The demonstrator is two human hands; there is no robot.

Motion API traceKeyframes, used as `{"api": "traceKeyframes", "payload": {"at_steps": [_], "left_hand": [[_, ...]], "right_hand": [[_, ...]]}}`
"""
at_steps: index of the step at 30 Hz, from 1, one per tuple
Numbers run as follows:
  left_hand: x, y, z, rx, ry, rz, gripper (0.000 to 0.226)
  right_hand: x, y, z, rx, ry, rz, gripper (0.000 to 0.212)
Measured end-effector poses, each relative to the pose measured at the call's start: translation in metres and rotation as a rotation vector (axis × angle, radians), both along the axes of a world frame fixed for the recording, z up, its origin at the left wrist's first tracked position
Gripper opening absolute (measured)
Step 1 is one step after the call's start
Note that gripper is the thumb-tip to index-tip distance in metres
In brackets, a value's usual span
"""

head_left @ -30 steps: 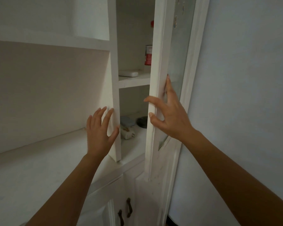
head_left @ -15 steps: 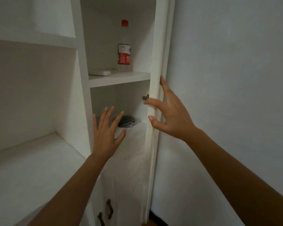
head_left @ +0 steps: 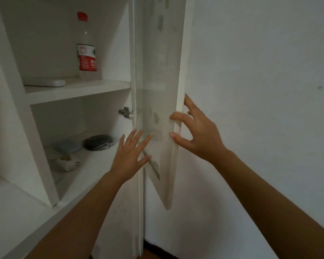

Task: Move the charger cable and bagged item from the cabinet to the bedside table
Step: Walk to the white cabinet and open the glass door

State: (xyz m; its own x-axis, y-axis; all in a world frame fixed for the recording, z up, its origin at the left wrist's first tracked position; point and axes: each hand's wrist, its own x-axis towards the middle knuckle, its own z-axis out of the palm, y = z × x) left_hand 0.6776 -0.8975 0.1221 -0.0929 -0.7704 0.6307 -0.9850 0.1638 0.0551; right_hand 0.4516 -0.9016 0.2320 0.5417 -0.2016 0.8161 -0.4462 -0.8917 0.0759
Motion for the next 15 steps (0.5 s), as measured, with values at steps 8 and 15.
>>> {"api": "traceKeyframes", "payload": {"at_steps": [8,15], "left_hand": [[-0.042,-0.041,-0.002,-0.019,0.068,-0.105,0.072],[-0.062,-0.074,0.003,-0.059,0.111,-0.164,0.079]], "right_hand": [[-0.044,-0.028,-0.002,0.056,-0.041,-0.196,0.031],[-0.066,-0.059,-0.010,0.107,-0.069,-0.306,0.040]]}}
